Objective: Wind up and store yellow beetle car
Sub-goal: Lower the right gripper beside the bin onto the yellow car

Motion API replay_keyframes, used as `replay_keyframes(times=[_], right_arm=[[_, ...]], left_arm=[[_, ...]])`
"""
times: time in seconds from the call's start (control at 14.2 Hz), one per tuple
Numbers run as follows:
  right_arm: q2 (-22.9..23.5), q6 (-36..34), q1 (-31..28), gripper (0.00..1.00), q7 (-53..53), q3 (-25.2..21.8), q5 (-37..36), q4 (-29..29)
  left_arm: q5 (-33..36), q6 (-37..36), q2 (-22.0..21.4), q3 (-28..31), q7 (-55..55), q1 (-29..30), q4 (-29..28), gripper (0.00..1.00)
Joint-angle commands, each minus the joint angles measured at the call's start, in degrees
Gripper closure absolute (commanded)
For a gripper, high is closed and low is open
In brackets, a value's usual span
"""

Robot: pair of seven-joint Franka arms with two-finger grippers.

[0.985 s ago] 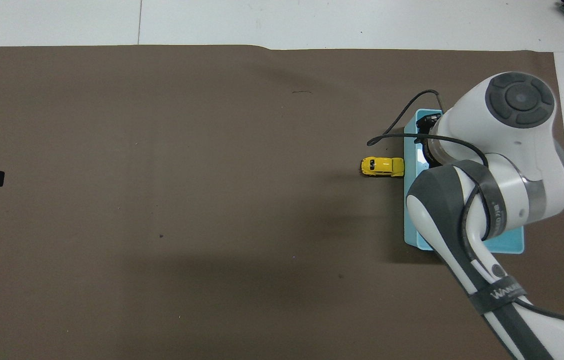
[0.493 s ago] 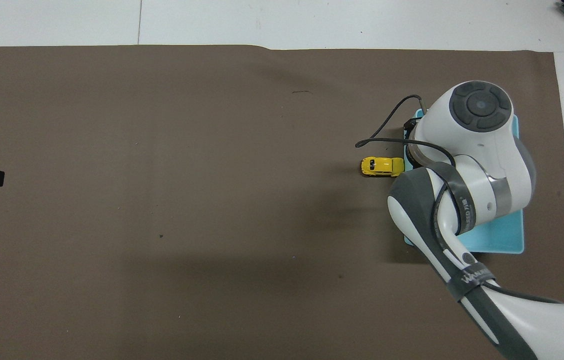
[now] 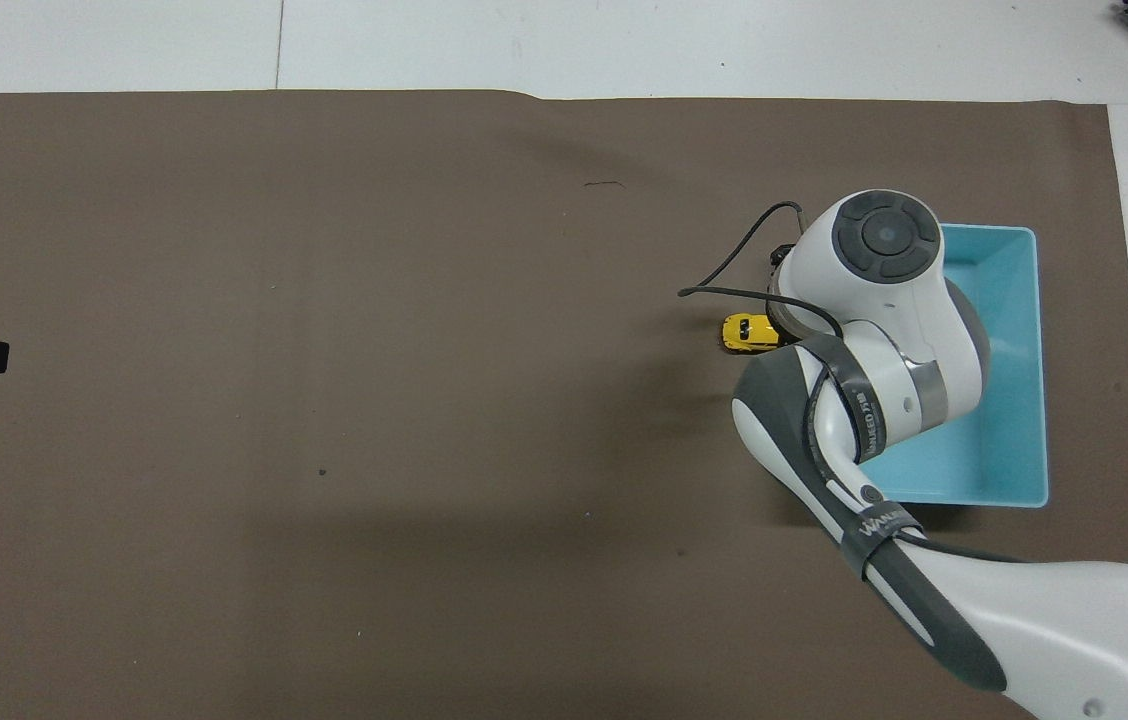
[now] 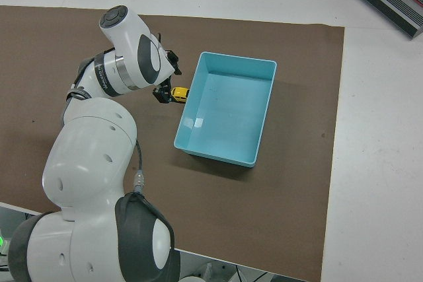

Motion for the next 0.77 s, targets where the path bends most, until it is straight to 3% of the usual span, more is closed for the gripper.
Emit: replay_keyframes(times=[0.0,0.7], right_arm=[[1.89,2.55,0.63,0.00,2.33,0.30,-3.01,-0.28],[3.74,9.40,-0.25,0.00,2.68,0.30,-7.68,-5.38]], left_arm=[[0.06,-1.10,-0.28,-0.25,-0.21,0.46,0.49,0.00],[0.06,-1.10,-0.28,-0.25,-0.21,0.46,0.49,0.00]])
